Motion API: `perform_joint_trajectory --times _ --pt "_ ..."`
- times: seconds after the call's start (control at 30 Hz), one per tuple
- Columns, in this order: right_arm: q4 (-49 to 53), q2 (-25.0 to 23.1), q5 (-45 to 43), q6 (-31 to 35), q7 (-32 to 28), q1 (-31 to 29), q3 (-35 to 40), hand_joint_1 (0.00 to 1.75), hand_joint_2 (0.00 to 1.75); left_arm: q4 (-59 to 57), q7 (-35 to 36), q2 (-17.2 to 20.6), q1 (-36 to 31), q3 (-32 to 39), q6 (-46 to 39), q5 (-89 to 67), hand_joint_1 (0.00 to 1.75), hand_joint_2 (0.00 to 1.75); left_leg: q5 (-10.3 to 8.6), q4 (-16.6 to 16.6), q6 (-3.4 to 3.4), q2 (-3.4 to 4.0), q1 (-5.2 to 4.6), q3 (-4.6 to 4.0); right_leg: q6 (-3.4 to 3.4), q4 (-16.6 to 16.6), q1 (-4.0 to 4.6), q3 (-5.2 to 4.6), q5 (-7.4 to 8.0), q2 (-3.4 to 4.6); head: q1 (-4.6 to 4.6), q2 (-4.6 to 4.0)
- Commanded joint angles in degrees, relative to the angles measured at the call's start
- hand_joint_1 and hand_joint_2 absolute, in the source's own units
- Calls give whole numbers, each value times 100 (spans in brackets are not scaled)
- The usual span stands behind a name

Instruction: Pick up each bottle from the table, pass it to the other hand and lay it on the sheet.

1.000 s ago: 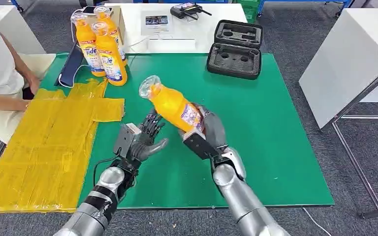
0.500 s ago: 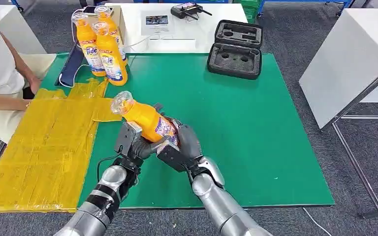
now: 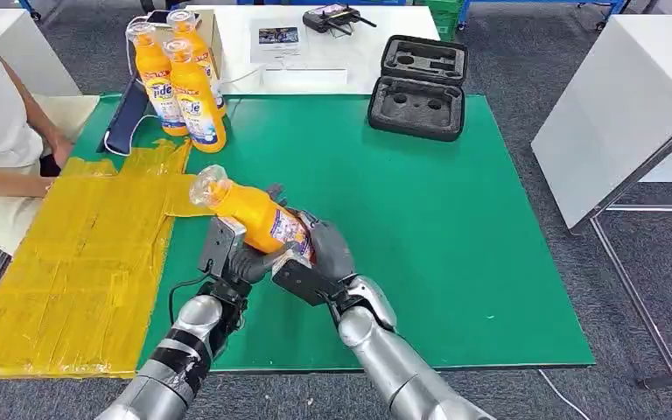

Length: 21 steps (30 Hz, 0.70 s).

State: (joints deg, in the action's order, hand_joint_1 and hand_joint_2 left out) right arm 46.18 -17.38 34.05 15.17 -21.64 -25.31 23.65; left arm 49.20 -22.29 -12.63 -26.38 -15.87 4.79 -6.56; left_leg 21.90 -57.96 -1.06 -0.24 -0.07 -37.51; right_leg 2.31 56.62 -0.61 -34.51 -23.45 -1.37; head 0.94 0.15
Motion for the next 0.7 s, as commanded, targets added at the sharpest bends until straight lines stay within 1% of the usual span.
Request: perform_joint_trajectory --times 0.03,0.13,0.17,0.23,0.3,0.33,0.37,0.4,0.43,0.5,0.53,0.57,0.63,0.7 --pt "-568 232 61 27 15 -134 261 175 175 -361 3 79 -320 -17 -22 -4 0 175 4 3 4 -2 3 15 -4 -6 2 18 -5 3 0 0" --pt "-561 234 65 35 16 -124 260 175 175 -358 3 78 -315 -14 -26 -4 0 175 6 3 5 -2 3 17 -5 -7 3 22 -6 4 0 0" --pt "-562 238 70 36 29 -120 253 175 175 -355 1 77 -313 -8 -33 -6 0 175 12 3 8 -2 4 31 -8 -7 3 36 -12 6 0 0" --pt "-575 261 84 43 50 -105 244 175 175 -358 0 83 -307 3 -43 -7 0 175 5 4 5 -3 3 15 -5 -6 3 19 -5 3 -2 0" --pt "-591 281 88 45 47 -90 233 175 175 -355 -2 92 -297 13 -50 -9 0 175 9 4 6 -3 3 25 -6 -8 3 30 -9 4 0 0" --pt "-606 293 103 52 45 -86 227 175 175 -348 -3 93 -290 28 -62 -11 0 175 3 5 4 -3 2 13 -3 -6 2 15 -4 1 0 0" --pt "-611 293 110 55 42 -84 218 175 175 -346 -6 91 -287 36 -70 -14 0 175 11 4 7 -3 5 29 -7 -9 4 33 -11 4 0 0" --pt "-611 301 112 64 42 -83 205 175 175 -343 -9 92 -283 39 -73 -17 0 175 7 4 5 -4 4 20 -5 -8 3 23 -7 2 0 0" --pt "-597 301 111 60 29 -76 184 175 175 -332 -15 92 -273 46 -80 -24 0 175 13 4 7 -4 4 34 -8 -9 3 39 -13 5 0 0" --pt "-584 302 110 48 22 -74 177 175 175 -329 -28 99 -271 21 -45 -41 0 175 6 3 5 0 3 16 -4 -7 2 19 -6 5 0 0" --pt "-581 286 109 45 23 -80 182 175 175 -331 -30 90 -262 15 -44 -42 161 175 11 3 6 -2 4 26 -6 -8 3 31 -10 5 -2 0" --pt "-597 278 116 9 27 -91 190 175 175 -316 -49 80 -244 -1 -54 -67 175 175 8 2 5 -2 3 18 -5 -6 3 21 -8 4 0 0" --pt "-606 269 121 13 33 -94 189 175 175 -313 -59 71 -236 -13 -59 -82 175 175 5 4 4 -1 2 11 -4 -6 2 14 -4 4 -2 0" --pt "-606 269 121 13 33 -94 189 175 175 -313 -59 71 -236 -13 -59 -82 175 175 11 1 6 1 4 21 -6 -5 3 26 -10 9 -2 0"
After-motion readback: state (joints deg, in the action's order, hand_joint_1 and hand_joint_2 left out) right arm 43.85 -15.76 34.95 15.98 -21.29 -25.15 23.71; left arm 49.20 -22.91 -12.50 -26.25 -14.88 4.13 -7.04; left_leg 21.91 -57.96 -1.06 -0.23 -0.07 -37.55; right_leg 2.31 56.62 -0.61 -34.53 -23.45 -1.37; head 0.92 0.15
